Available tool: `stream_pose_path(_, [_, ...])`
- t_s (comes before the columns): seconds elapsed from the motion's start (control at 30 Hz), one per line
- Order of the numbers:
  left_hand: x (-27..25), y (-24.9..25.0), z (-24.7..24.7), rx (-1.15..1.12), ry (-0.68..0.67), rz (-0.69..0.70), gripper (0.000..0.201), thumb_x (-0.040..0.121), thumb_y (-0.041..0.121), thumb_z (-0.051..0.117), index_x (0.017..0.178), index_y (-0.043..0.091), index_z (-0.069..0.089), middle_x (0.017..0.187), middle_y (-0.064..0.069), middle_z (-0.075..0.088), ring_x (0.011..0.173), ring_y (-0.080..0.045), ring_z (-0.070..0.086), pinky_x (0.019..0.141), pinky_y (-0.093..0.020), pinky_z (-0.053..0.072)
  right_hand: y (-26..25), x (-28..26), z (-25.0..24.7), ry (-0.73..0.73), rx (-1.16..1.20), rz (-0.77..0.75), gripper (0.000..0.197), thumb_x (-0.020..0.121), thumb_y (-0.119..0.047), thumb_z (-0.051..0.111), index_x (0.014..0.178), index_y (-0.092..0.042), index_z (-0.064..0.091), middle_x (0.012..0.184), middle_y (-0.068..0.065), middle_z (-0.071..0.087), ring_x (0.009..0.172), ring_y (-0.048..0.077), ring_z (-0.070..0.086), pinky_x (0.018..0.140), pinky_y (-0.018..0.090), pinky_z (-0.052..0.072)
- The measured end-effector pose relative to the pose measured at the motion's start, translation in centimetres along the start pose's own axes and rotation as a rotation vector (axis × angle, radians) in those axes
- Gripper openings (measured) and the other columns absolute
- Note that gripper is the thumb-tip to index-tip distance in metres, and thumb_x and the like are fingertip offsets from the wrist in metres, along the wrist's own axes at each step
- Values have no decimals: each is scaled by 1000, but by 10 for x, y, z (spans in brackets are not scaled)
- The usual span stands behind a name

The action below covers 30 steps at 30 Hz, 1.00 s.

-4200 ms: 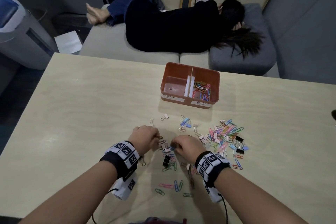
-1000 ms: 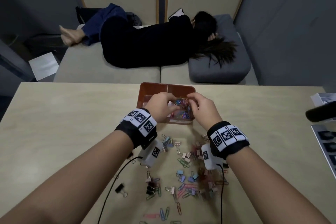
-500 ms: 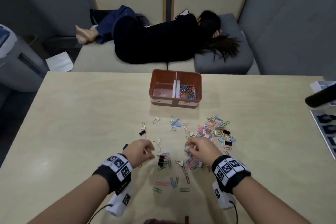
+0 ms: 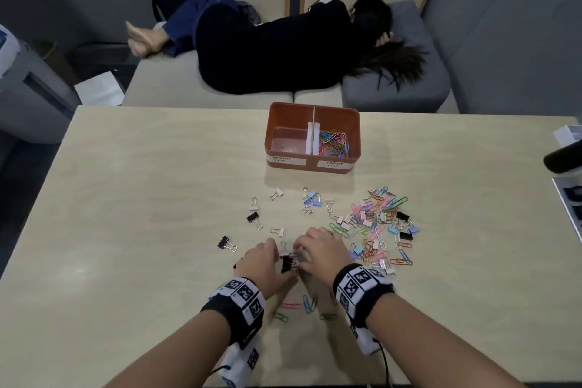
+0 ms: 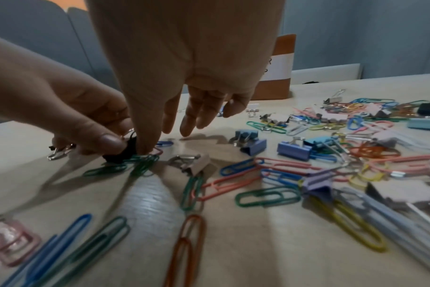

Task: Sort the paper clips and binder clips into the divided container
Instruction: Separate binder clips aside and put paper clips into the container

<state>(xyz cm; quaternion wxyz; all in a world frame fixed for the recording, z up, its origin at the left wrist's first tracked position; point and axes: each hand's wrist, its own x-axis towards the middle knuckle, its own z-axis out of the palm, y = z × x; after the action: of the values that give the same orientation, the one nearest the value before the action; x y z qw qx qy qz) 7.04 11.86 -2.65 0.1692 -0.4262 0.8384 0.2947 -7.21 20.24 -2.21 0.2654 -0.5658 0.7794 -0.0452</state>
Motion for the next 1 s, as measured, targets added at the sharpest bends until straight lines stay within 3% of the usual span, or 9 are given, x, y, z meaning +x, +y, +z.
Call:
stream_pose_path(0.13, [6,-13,-13,-79,24,-26,36,79,47,64,92,24,40,96,3,57,82,-18,55,73,-32,48,-6,7,4,8,12,32,28,85,-41,62,108,-27,59,109,-4,55,108,18,48,97,37,32])
stream_pose_path(0.27, [8,-32,-25,-147,83,-29,30,78,35,66,92,22,43,98,1,54,85,-21,54,78,-37,50,-8,11,7,1,59,80,25,85,-46,61,103,-28,60,105,-7,57,104,16,48,94,36,32])
stream_pose_path(0.43, [1,-24,-17,-30,120,97,30,76,39,69,96,21,56,98,3,56,94,-19,55,80,-31,46,-11,12,10,-13,64,90,15,90,-35,56,100,-27,63,105,-6,59,107,18,50,97,36,31])
stream_pose_path(0.53, [0,-14,-5,69,74,190,34,76,45,66,102,24,57,104,4,57,101,-18,55,86,-32,43,-11,10,9,-10,52,84,15,92,-31,54,102,-26,64,108,-4,59,109,19,50,98,36,31])
stream_pose_path(0.63, [0,-7,0,153,10,171,36,74,46,64,103,26,56,108,5,55,105,-19,53,88,-34,40,-11,8,9,-20,46,85,15,92,-28,52,101,-25,64,108,-3,61,109,20,51,98,36,32])
stream_pose_path(0.8, [0,-4,4,135,20,115,23,80,40,63,97,25,59,105,3,59,104,-20,54,89,-34,39,-11,5,8,-3,72,102,17,93,-26,51,103,-24,65,105,-2,67,105,21,55,97,36,36])
stream_pose_path(1.0, [0,-8,5,193,2,130,20,89,38,54,99,25,65,109,2,61,110,-21,52,91,-35,40,-13,2,13,-44,-16,79,25,96,-24,44,106,-22,66,110,2,61,108,24,51,96,38,36])
